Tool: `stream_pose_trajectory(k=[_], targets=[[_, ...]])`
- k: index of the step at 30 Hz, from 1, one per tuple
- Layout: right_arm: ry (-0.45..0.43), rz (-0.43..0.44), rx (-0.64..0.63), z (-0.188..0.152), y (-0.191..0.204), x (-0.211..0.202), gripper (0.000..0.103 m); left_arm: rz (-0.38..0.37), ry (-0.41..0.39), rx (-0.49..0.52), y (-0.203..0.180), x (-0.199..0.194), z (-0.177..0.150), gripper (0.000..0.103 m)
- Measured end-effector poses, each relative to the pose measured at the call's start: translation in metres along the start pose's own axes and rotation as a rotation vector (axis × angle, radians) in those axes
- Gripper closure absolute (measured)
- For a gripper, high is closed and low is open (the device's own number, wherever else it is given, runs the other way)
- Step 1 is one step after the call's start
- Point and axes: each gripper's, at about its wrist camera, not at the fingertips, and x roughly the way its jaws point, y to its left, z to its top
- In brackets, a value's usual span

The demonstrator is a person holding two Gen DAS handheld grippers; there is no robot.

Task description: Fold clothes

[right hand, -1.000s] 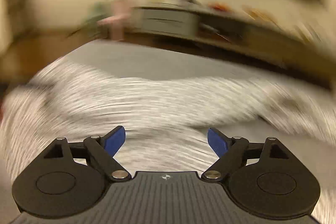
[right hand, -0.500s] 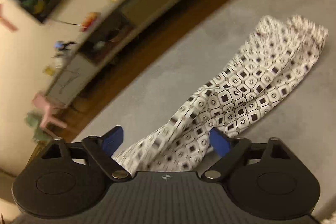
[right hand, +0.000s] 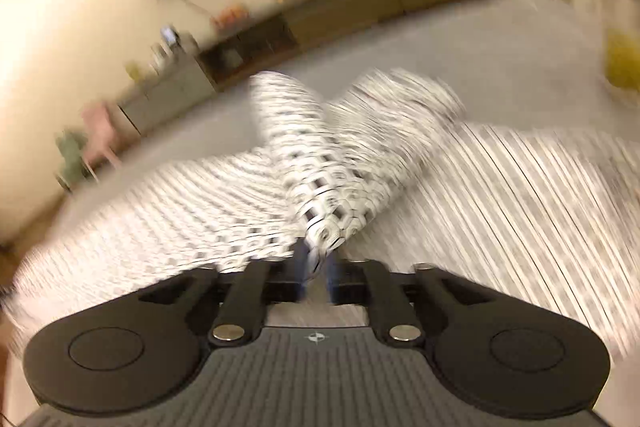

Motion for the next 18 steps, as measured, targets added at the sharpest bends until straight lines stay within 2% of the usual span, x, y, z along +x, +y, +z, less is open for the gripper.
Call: stream_pose_trajectory(k=[4,7,12,13,14,16,18], targets=[[-0.09,-0.049,0.043,0.008,-0.025,-0.017,0.025,0.033,-0.015,0.028,-0.003,-0.005,-0.003,0.099],[-0.16,-0.082,-0.02,0.039,-0.023,-0.012,0.019,0.044,-0.008,0.043,-0.006,0.001,-0.004,0.098],[-0.075,-0.127,-0.227,0.069,0.011,0.046,0.017,0.054,0.009,0.068,-0.007,0.008,-0.01,0.098],[-0.042,-0.157,-0.25,0.071,0.015,0.062,0.022,0.05,0.009,0.072,-0.007,0.008,-0.011,0.098],[-0.016,-0.19,-0.26,0.072,0.017,0.075,0.037,0.046,0.008,0.076,-0.007,0.008,-0.013,0.098],[0.005,-0.24,-0.277,0.073,0.018,0.089,0.055,0.039,0.01,0.088,-0.006,0.008,-0.013,0.098],[-0.018,-0.263,-0.303,0.07,0.018,0.084,0.085,0.027,0.014,0.102,-0.007,0.011,-0.012,0.098]])
